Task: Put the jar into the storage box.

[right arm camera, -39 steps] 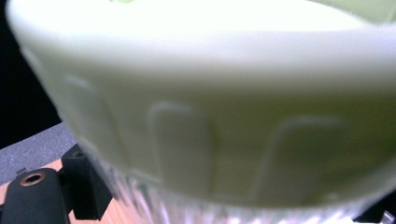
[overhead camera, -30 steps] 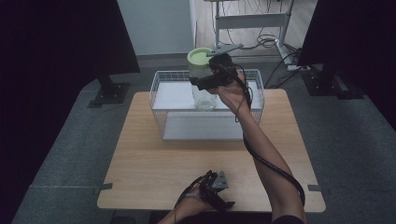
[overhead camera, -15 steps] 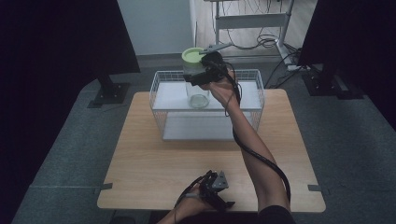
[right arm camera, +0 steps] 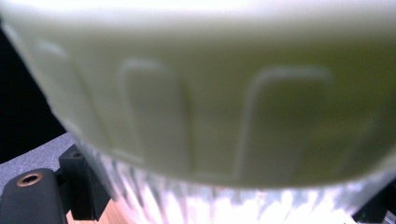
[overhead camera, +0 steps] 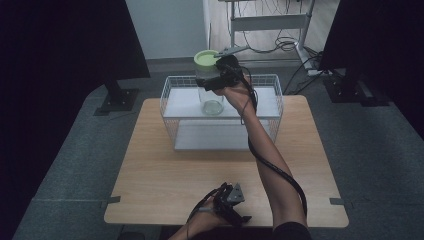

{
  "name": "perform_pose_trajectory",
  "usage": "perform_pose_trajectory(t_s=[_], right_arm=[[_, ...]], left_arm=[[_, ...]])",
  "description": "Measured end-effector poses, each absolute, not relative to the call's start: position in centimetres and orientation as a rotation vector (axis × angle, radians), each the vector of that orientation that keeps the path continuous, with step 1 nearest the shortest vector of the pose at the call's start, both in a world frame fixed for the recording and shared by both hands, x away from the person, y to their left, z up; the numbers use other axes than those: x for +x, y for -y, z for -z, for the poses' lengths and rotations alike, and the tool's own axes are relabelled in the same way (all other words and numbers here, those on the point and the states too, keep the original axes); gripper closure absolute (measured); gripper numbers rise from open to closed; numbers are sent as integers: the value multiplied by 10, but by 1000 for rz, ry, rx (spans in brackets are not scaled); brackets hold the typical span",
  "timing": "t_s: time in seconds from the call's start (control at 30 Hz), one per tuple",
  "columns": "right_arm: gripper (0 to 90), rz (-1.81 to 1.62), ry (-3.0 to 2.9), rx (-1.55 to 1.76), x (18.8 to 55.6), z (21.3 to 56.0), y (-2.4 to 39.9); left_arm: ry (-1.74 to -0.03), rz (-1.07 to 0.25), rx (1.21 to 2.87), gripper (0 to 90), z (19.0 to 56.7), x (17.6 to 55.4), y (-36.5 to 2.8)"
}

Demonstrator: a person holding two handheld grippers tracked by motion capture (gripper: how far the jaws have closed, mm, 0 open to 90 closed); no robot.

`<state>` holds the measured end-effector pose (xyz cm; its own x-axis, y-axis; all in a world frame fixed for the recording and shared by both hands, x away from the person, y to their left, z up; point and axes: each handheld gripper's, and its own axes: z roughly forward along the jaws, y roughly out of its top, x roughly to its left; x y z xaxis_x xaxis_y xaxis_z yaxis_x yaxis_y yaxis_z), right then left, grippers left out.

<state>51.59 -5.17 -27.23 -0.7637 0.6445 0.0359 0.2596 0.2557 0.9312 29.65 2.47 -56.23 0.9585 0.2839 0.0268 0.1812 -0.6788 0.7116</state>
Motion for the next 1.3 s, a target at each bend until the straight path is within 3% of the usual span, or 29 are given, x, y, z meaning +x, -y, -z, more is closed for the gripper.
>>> perform_pose_trajectory(t_s=[0.3, 1.3], right_arm=[[32, -1513, -2186, 814, 517, 280, 50], [30, -1519, -2171, 786, 499, 277, 66]], left_arm=[[-325, -173, 2333, 22, 562, 296, -25], [-323, -172, 2335, 22, 562, 297, -25]])
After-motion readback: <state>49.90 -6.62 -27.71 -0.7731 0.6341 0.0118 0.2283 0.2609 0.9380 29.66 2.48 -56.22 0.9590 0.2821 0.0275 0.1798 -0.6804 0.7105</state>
